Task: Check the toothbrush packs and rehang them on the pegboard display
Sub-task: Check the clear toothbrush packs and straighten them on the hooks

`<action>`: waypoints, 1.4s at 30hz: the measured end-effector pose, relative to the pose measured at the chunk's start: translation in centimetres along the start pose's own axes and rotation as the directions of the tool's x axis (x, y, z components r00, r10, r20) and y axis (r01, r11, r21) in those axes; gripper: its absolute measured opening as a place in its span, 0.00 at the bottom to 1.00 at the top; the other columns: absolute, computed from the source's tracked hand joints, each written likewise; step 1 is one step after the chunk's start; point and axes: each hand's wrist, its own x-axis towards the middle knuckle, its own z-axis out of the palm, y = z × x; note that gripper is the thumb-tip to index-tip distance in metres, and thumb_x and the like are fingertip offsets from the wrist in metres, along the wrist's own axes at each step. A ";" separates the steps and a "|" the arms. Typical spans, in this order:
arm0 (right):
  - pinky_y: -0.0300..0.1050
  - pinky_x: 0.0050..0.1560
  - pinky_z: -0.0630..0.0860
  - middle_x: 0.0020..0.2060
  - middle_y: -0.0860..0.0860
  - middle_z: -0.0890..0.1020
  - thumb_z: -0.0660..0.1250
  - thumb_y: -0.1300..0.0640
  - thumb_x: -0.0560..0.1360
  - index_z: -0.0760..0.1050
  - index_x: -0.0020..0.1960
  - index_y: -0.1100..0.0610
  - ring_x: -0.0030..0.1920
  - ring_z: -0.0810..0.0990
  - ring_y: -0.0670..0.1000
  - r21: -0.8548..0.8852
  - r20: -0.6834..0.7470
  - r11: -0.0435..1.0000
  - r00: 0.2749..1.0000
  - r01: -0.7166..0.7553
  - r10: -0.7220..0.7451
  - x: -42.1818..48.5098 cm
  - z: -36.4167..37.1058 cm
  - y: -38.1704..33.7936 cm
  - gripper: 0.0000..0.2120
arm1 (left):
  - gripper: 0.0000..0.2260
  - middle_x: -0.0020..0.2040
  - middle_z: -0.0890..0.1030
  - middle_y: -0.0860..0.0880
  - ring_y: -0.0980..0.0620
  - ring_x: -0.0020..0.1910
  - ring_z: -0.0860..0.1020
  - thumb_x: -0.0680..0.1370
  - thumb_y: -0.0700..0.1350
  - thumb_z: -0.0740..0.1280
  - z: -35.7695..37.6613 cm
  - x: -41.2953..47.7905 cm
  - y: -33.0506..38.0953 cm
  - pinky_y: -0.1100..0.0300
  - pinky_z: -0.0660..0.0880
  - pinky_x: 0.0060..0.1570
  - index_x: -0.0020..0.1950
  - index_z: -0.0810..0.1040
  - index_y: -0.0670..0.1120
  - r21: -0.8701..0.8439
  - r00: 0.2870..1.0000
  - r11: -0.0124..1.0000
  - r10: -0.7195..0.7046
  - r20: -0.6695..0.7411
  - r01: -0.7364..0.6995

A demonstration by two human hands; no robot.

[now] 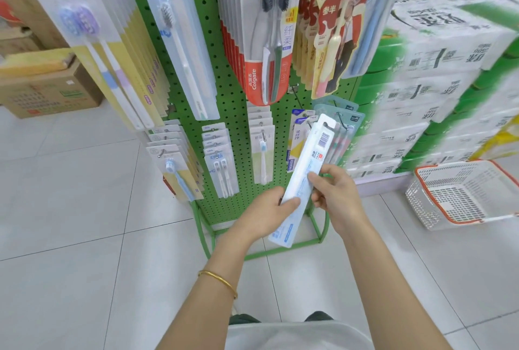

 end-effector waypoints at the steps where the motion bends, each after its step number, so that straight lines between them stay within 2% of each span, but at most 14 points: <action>1: 0.38 0.23 0.68 0.24 0.51 0.74 0.65 0.65 0.77 0.74 0.48 0.59 0.23 0.69 0.46 -0.006 0.042 1.000 0.999 0.004 -0.004 -0.2 0.1 0.0 0.03 | 0.09 0.44 0.77 0.49 0.50 0.42 0.75 0.80 0.50 0.61 -0.2 0.1 0.3 0.56 0.72 0.43 0.50 0.74 0.45 -0.005 0.999 1.000 0.016 -0.049 -0.016; 6: 0.38 0.25 0.69 0.28 0.53 0.77 0.66 0.65 0.76 0.76 0.48 0.59 0.25 0.71 0.47 -0.069 0.266 0.997 0.964 0.027 -0.008 -1.1 0.6 -0.6 0.03 | 0.09 0.50 0.80 0.50 0.52 0.49 0.79 0.81 0.49 0.61 -2.2 0.2 2.1 0.58 0.74 0.47 0.56 0.74 0.46 -0.153 0.967 0.983 0.064 -0.246 -0.104; 10: 0.38 0.26 0.69 0.27 0.50 0.77 0.66 0.66 0.76 0.76 0.47 0.59 0.25 0.71 0.46 -0.139 0.384 0.989 0.923 0.054 0.004 -1.6 1.1 -1.2 0.03 | 0.02 0.42 0.77 0.56 0.59 0.40 0.75 0.80 0.47 0.63 -4.2 0.4 3.2 0.68 0.70 0.36 0.49 0.74 0.51 -0.196 0.907 0.963 0.092 -0.412 -0.187; 13: 0.37 0.26 0.69 0.27 0.50 0.77 0.67 0.66 0.75 0.76 0.46 0.58 0.25 0.72 0.46 -0.157 0.435 0.985 0.900 0.067 0.008 -1.7 1.7 -1.4 0.04 | 0.07 0.37 0.76 0.54 0.56 0.36 0.73 0.79 0.43 0.65 -5.4 0.5 3.6 0.65 0.69 0.36 0.43 0.75 0.53 -0.270 0.864 0.930 0.089 -0.496 -0.251; 15: 0.37 0.26 0.69 0.28 0.51 0.77 0.67 0.65 0.75 0.76 0.45 0.58 0.25 0.72 0.46 -0.147 0.447 0.986 0.895 0.073 0.001 -1.6 2.0 -1.5 0.03 | 0.07 0.37 0.75 0.49 0.54 0.36 0.71 0.79 0.44 0.65 -5.9 0.4 3.8 0.62 0.68 0.37 0.43 0.77 0.44 -0.331 0.866 0.908 0.064 -0.496 -0.257; 18: 0.40 0.31 0.71 0.32 0.50 0.80 0.71 0.59 0.73 0.76 0.46 0.58 0.29 0.75 0.46 -0.133 0.480 0.990 0.877 0.053 0.018 -1.4 2.2 -1.3 0.05 | 0.20 0.41 0.74 0.45 0.49 0.40 0.70 0.75 0.52 0.65 -6.7 -0.2 3.9 0.55 0.67 0.44 0.46 0.72 0.33 -0.478 0.895 0.840 0.018 -0.446 -0.256; 22: 0.46 0.41 0.77 0.47 0.53 0.82 0.76 0.42 0.63 0.80 0.54 0.56 0.43 0.80 0.49 -0.046 0.638 0.995 0.764 -0.087 0.097 -0.8 2.9 -0.8 0.26 | 0.10 0.43 0.80 0.46 0.51 0.42 0.78 0.81 0.46 0.62 -7.7 -0.5 4.1 0.59 0.75 0.45 0.46 0.76 0.41 -0.646 0.928 0.726 -0.030 -0.371 -0.235; 25: 0.41 0.37 0.71 0.54 0.56 0.82 0.75 0.39 0.64 0.78 0.57 0.58 0.40 0.77 0.47 -0.048 0.755 0.994 0.647 -0.102 0.103 -0.8 3.8 -1.3 0.30 | 0.08 0.42 0.81 0.48 0.54 0.39 0.79 0.82 0.42 0.60 -8.9 -1.1 4.6 0.61 0.76 0.41 0.47 0.76 0.43 -0.726 0.935 0.634 -0.015 -0.356 -0.266; 27: 0.37 0.34 0.68 0.49 0.54 0.84 0.76 0.41 0.63 0.79 0.55 0.58 0.36 0.75 0.45 -0.052 0.779 0.996 0.621 -0.077 0.089 -1.0 4.6 -2.0 0.28 | 0.07 0.43 0.82 0.48 0.54 0.39 0.79 0.82 0.42 0.59 -9.7 -1.7 5.0 0.59 0.76 0.43 0.50 0.76 0.42 -0.743 0.931 0.601 0.005 -0.366 -0.295; 29: 0.36 0.35 0.69 0.42 0.48 0.83 0.74 0.43 0.62 0.78 0.53 0.57 0.34 0.75 0.44 -0.091 0.730 0.996 0.680 0.004 0.064 -1.1 5.7 -2.8 0.25 | 0.09 0.43 0.83 0.50 0.54 0.41 0.80 0.82 0.43 0.58 -10.2 -2.2 5.6 0.60 0.77 0.45 0.51 0.77 0.44 -0.700 0.913 0.636 0.019 -0.408 -0.326; 32: 0.37 0.43 0.72 0.43 0.48 0.79 0.75 0.46 0.63 0.76 0.52 0.54 0.43 0.76 0.44 -0.219 0.557 0.954 0.829 0.207 -0.052 -1.0 7.5 -4.5 0.21 | 0.07 0.51 0.82 0.49 0.54 0.49 0.80 0.83 0.47 0.58 -10.9 -2.8 6.2 0.60 0.77 0.51 0.52 0.76 0.51 -0.581 0.839 0.727 -0.013 -0.545 -0.366; 34: 0.34 0.43 0.72 0.42 0.45 0.78 0.76 0.51 0.67 0.75 0.49 0.50 0.43 0.76 0.43 -0.285 0.437 0.907 0.884 0.309 -0.164 -1.2 8.9 -6.1 0.14 | 0.07 0.55 0.80 0.46 0.51 0.53 0.80 0.82 0.49 0.58 -11.4 -3.3 6.6 0.58 0.77 0.54 0.53 0.75 0.50 -0.513 0.784 0.756 0.000 -0.621 -0.407; 39: 0.49 0.45 0.74 0.41 0.45 0.76 0.74 0.44 0.65 0.71 0.49 0.53 0.43 0.76 0.48 -0.500 0.196 0.708 0.862 0.499 -0.468 -1.9 12.2 -9.3 0.21 | 0.06 0.42 0.77 0.56 0.61 0.42 0.76 0.80 0.40 0.64 -13.1 -4.3 8.3 0.68 0.72 0.46 0.47 0.75 0.51 -0.167 0.628 0.836 0.246 -0.738 -0.523; 42: 0.47 0.37 0.69 0.38 0.45 0.71 0.71 0.38 0.66 0.66 0.45 0.53 0.39 0.72 0.50 -0.641 0.132 0.571 0.807 0.513 -0.576 -2.1 13.8 -10.9 0.23 | 0.07 0.41 0.76 0.57 0.62 0.40 0.74 0.80 0.39 0.62 -14.7 -4.3 9.2 0.70 0.71 0.43 0.46 0.75 0.50 -0.077 0.553 0.850 0.268 -0.789 -0.522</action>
